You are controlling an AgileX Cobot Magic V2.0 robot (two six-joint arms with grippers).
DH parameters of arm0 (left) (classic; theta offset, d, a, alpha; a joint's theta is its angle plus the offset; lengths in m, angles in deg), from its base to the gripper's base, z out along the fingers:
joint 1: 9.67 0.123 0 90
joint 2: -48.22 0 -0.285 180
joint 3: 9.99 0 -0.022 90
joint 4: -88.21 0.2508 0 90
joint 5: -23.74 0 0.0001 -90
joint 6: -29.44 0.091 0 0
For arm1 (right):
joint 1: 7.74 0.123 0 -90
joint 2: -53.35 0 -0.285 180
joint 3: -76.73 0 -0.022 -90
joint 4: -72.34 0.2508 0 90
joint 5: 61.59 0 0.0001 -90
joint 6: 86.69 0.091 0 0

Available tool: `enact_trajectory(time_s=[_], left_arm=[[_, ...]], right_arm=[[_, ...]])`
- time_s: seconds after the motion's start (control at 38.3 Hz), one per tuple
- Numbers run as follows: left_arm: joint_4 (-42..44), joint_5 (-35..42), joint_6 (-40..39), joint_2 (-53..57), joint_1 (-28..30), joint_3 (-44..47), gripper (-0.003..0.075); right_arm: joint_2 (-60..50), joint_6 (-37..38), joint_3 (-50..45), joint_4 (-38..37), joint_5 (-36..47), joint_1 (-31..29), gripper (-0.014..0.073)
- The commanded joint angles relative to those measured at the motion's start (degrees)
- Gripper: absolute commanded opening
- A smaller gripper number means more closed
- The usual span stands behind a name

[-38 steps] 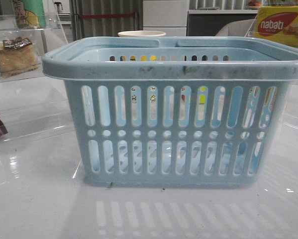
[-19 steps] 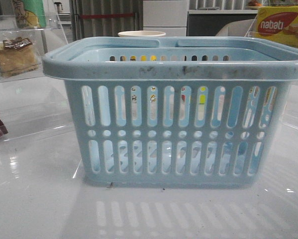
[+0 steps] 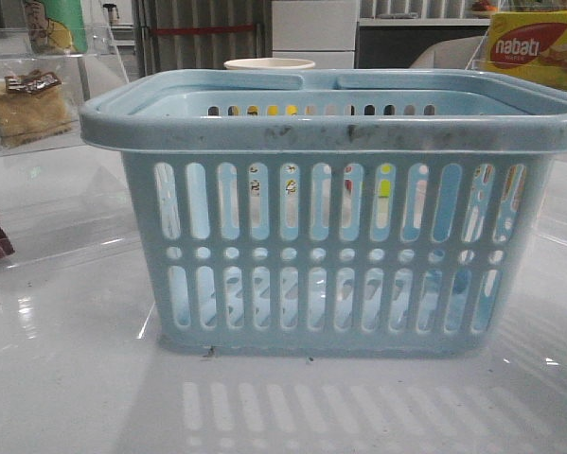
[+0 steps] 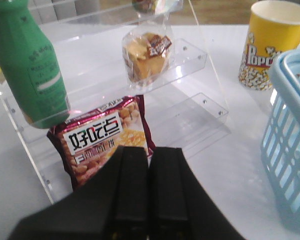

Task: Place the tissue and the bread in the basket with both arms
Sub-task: 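Grasp the black-and-white tissue pack with the right gripper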

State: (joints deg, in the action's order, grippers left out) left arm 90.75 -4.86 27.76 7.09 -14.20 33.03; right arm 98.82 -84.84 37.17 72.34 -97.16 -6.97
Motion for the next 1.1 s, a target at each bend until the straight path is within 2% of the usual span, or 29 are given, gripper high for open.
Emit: enact_trajectory(time_s=[0.0,0.1,0.16,0.18,0.26,0.29,0.31,0.39,0.78,1.07], left_arm=[[-0.7,4.3,-0.2,-2.5,-0.2,-1.5,0.0092],[-0.7,4.1,-0.2,-5.1,-0.2,-1.5,0.0092],[-0.7,4.1,-0.2,-6.3,-0.2,-1.5,0.0122],[-0.7,4.1,-0.2,-6.8,-0.2,-1.5,0.0165],[-0.7,4.1,-0.2,-8.2,-0.2,-1.5,0.0372],[-0.7,4.1,-0.2,-8.4,-0.2,-1.5,0.0414],[-0.7,4.2,-0.2,-8.5,-0.2,-1.5,0.0462],[-0.7,4.5,-0.2,-9.0,-0.2,-1.5,0.0524],[-0.7,4.7,-0.2,-9.2,-0.2,-1.5,0.0443],[-0.7,4.8,-0.2,-9.2,-0.2,-1.5,0.0401]], right_arm=[[4.7,-0.1,1.9,-0.5,3.8,-0.3,0.0057],[9.7,-0.1,1.9,-0.5,3.7,-0.3,0.0059],[11.7,-0.1,1.9,-0.5,3.7,-0.3,0.0094],[12.7,-0.1,1.9,-0.5,3.7,-0.3,0.0147],[15.3,-0.1,1.9,-0.5,4.3,-0.3,0.0392],[15.8,-0.1,1.9,-0.5,4.6,-0.3,0.0456],[16.2,-0.1,2.0,-0.5,5.0,-0.3,0.0497],[17.5,0.0,2.5,-0.5,5.7,-0.5,0.0584],[29.4,0.1,16.3,0.9,6.1,-10.0,0.057],[43.0,0.1,29.8,1.7,6.4,-11.0,0.057]])
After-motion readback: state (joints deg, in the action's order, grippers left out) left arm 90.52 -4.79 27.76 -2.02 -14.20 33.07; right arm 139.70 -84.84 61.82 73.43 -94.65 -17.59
